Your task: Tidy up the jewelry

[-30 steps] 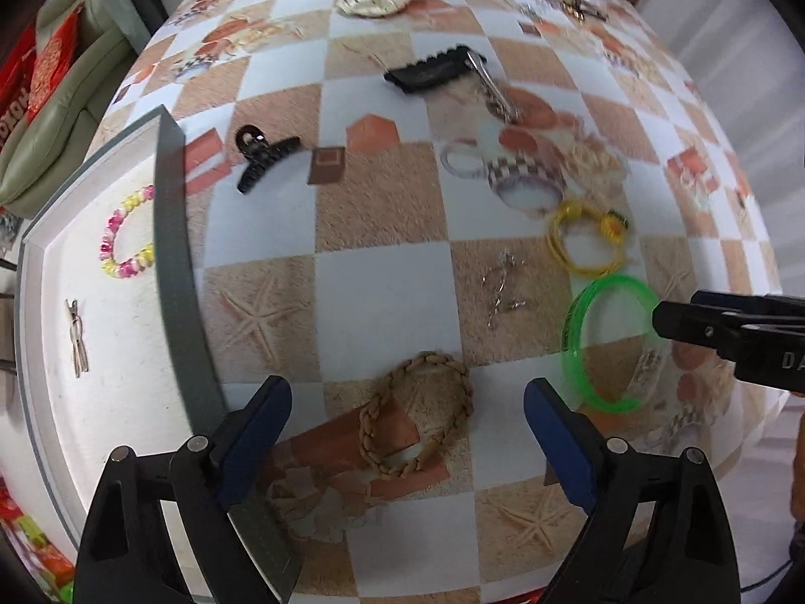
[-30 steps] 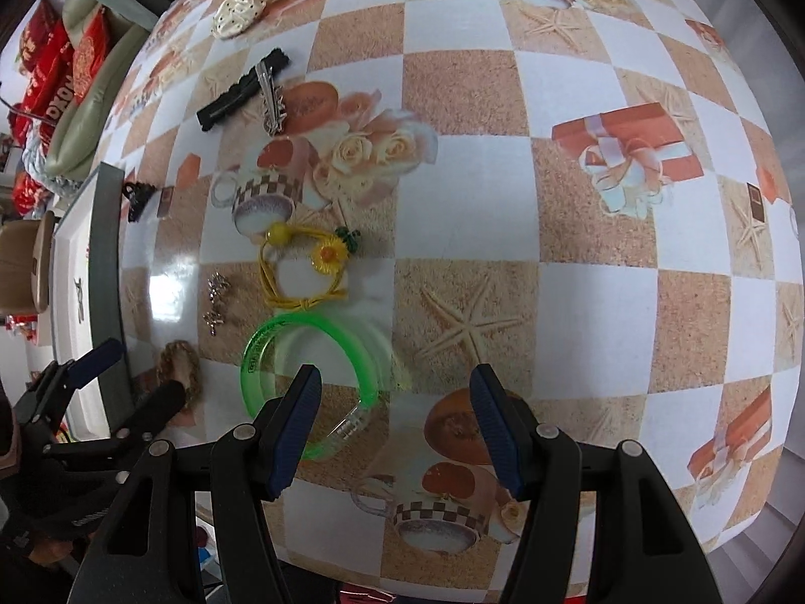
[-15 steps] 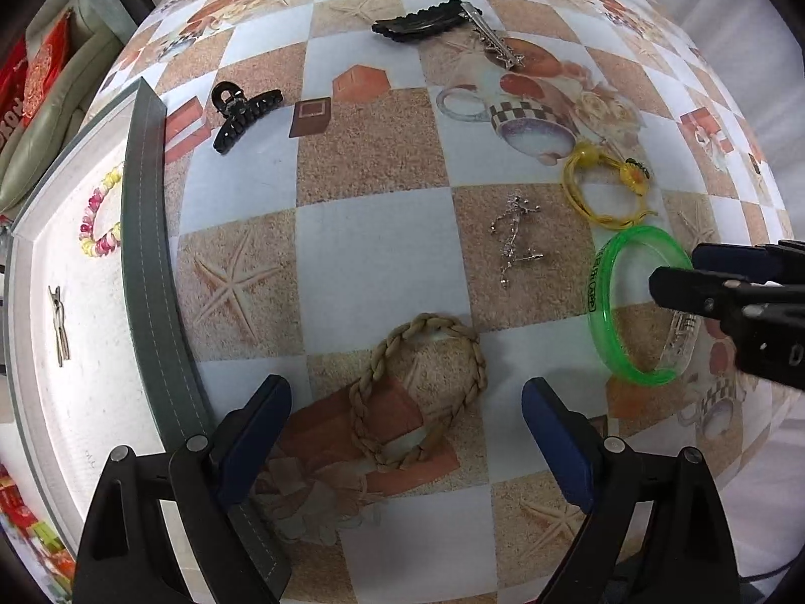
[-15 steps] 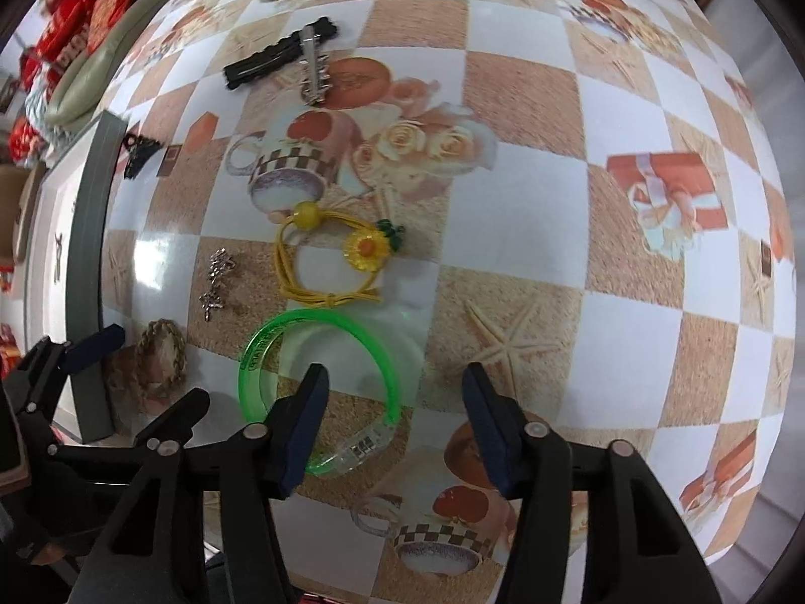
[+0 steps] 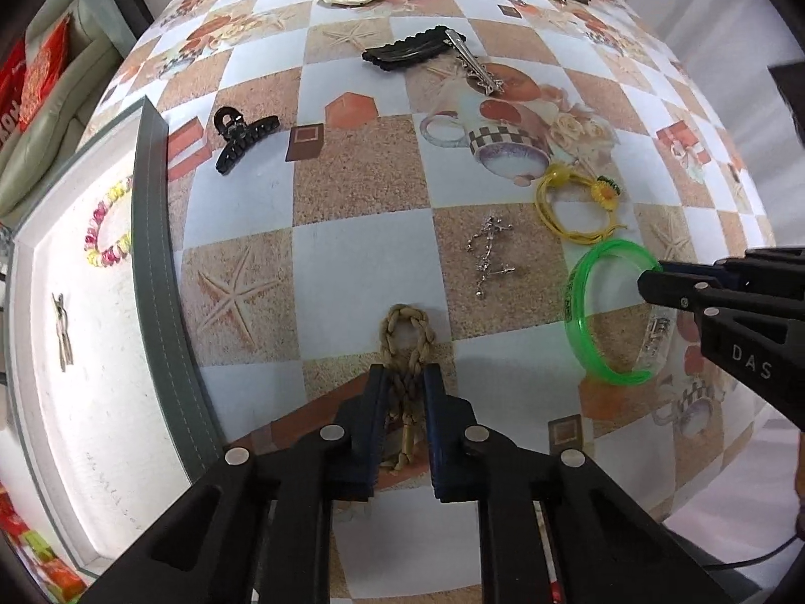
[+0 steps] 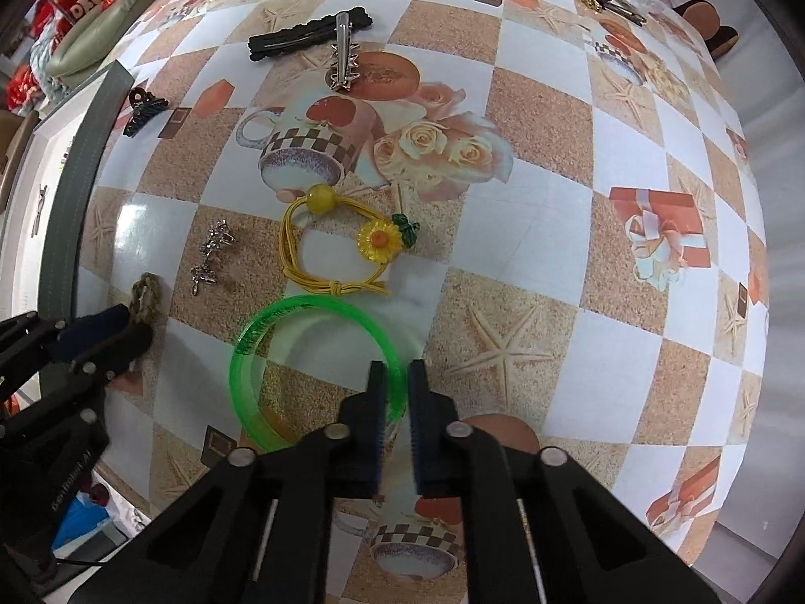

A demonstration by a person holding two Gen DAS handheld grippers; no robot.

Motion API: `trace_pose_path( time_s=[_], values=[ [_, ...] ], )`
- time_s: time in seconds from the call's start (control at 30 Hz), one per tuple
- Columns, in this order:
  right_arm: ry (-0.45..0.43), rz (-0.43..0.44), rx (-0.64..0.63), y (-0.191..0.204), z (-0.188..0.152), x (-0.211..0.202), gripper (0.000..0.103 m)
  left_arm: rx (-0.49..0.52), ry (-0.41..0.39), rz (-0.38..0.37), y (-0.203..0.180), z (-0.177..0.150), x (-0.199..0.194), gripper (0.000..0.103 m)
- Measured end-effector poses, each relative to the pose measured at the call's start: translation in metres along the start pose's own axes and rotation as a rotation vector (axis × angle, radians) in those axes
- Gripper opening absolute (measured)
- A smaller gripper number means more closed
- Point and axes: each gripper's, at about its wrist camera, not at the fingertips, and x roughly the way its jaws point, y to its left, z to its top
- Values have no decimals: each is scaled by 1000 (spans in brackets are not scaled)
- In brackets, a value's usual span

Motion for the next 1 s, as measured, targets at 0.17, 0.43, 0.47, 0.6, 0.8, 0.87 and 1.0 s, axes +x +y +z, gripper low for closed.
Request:
trace_pose_path(
  time_s=[0.17, 0.43, 0.47, 0.6, 0.8, 0.87, 1.0],
  values=[
    [-6, 50, 42, -20, -1, -6, 7, -27, -7, -40, 10, 2, -5, 10],
    [-15, 113, 115, -40, 2, -21, 7, -48, -35, -82, 15, 6, -20, 9],
    [-15, 114, 121, -40, 3, -22, 7, -52, -38, -87, 15, 6, -21, 9],
    [-20, 115, 128, -42, 4, -22, 7, -81, -43, -113, 19, 9, -25, 9],
    [-23, 122, 137, -42, -3, -32, 7, -72, -38, -104, 26, 9, -30, 9],
    [-22, 127, 145, -40, -6, -33, 7, -77, -30, -73, 25, 10, -28, 9],
    [-19, 134, 155, -39, -3, -33, 7, -74, 2, -59, 22, 9, -21, 78]
  ],
)
